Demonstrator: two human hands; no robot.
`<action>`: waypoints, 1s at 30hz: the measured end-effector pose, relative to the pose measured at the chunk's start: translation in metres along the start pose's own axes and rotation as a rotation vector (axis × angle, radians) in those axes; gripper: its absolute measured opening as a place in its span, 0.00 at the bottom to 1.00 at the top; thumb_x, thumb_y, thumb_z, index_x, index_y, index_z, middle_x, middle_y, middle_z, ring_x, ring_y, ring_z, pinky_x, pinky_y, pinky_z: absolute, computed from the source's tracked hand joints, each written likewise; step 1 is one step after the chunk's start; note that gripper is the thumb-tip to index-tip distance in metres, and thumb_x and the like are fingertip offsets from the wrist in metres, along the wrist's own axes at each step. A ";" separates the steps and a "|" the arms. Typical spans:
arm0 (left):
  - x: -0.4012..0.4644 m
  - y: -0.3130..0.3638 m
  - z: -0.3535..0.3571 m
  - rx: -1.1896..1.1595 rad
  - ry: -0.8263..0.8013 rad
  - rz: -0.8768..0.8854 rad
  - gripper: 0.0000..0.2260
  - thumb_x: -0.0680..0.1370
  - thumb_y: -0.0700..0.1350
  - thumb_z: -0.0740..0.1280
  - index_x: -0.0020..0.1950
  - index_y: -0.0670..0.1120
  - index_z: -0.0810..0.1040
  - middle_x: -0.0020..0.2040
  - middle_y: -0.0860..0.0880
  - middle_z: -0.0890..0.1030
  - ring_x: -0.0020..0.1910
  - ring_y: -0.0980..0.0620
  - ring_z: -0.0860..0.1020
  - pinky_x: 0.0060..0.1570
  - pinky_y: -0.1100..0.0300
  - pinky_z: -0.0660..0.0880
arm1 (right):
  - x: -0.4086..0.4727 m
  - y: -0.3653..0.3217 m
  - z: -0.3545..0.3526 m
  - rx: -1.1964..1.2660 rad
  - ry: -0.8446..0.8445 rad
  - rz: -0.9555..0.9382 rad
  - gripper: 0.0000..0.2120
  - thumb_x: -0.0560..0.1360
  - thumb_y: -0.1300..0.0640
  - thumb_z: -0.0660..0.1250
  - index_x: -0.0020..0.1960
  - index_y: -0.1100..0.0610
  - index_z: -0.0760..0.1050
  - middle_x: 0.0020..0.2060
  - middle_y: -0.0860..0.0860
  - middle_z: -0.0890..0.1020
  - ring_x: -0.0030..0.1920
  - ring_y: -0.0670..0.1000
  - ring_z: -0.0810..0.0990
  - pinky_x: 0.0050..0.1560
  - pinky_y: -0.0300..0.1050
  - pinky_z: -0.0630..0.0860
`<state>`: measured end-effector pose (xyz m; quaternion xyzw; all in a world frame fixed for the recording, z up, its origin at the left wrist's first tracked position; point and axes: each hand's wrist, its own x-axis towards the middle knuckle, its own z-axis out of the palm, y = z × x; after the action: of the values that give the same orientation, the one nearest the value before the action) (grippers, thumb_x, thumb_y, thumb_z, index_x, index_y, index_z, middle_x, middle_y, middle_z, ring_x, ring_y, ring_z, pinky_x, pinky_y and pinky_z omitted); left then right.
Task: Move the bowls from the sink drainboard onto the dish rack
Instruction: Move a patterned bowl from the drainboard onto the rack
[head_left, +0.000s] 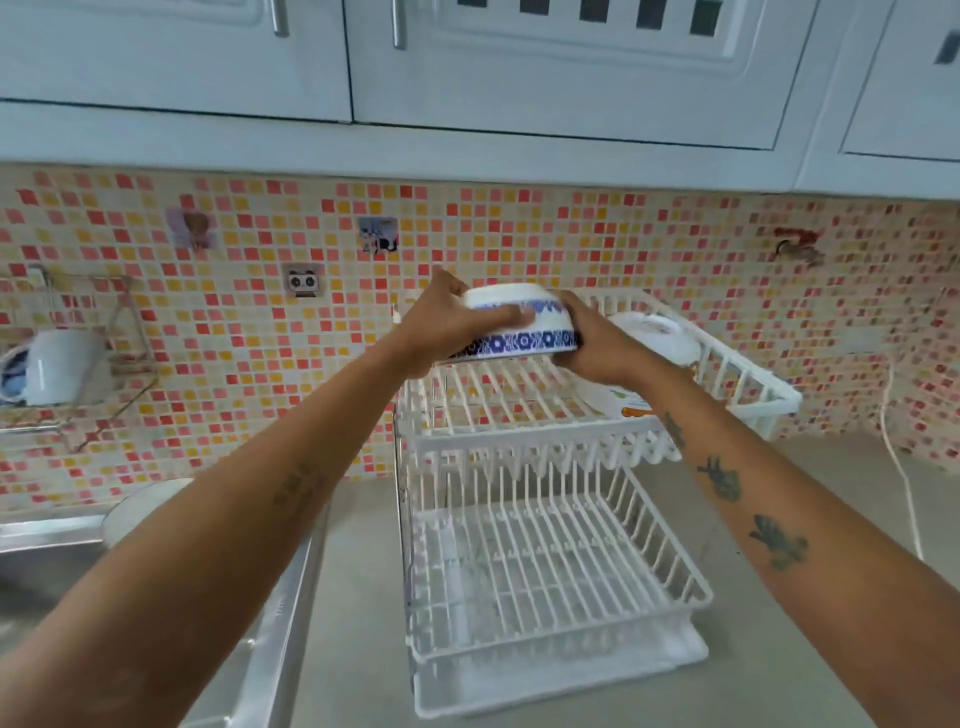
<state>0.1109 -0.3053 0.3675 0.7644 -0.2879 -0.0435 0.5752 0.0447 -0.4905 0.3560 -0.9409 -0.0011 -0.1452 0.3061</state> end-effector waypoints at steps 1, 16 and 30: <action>-0.001 -0.003 0.005 0.033 0.025 0.000 0.30 0.65 0.51 0.80 0.56 0.44 0.65 0.51 0.44 0.78 0.41 0.51 0.82 0.37 0.58 0.82 | -0.001 0.004 0.003 0.018 -0.052 0.009 0.37 0.74 0.69 0.65 0.76 0.53 0.52 0.63 0.55 0.73 0.61 0.56 0.75 0.57 0.54 0.74; 0.000 -0.037 0.030 0.767 0.018 -0.011 0.53 0.56 0.62 0.80 0.69 0.39 0.58 0.63 0.43 0.71 0.58 0.46 0.72 0.46 0.58 0.69 | -0.001 0.026 0.021 -0.136 -0.383 0.038 0.54 0.69 0.62 0.74 0.77 0.44 0.38 0.72 0.58 0.65 0.67 0.56 0.72 0.66 0.53 0.73; -0.007 -0.035 0.028 0.683 -0.050 0.015 0.53 0.62 0.61 0.78 0.74 0.43 0.51 0.70 0.43 0.62 0.68 0.44 0.68 0.65 0.51 0.71 | -0.002 0.019 0.019 0.003 -0.347 0.057 0.44 0.74 0.66 0.67 0.78 0.43 0.45 0.75 0.54 0.59 0.70 0.57 0.67 0.65 0.51 0.73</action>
<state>0.1073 -0.3196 0.3244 0.9095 -0.3053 0.0411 0.2791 0.0497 -0.4947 0.3294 -0.9510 -0.0274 0.0281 0.3066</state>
